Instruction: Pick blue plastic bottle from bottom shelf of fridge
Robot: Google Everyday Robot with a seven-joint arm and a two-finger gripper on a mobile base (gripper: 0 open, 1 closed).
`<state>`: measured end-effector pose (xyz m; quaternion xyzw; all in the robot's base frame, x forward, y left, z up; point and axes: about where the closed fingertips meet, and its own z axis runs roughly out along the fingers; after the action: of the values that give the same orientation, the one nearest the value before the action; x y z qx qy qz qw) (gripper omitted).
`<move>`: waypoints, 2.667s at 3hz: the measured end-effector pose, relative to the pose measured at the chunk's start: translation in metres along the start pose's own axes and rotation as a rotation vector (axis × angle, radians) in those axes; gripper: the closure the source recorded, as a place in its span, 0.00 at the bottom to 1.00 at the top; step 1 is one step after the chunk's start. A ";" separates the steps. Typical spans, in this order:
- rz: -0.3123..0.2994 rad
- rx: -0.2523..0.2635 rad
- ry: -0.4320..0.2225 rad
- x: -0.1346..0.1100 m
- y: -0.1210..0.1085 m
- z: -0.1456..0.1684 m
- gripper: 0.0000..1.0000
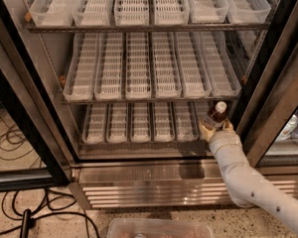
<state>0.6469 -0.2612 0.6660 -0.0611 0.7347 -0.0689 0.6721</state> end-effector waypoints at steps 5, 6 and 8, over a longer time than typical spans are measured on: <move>-0.143 -0.421 0.345 -0.074 0.073 -0.049 1.00; -0.159 -0.461 0.358 -0.067 0.082 -0.055 1.00; -0.275 -0.708 0.473 -0.025 0.138 -0.127 1.00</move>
Offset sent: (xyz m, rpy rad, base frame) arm -0.1493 0.0021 0.0225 0.0443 0.8775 0.4576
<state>0.5234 -0.1185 0.6763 -0.3672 0.8316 0.0859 0.4077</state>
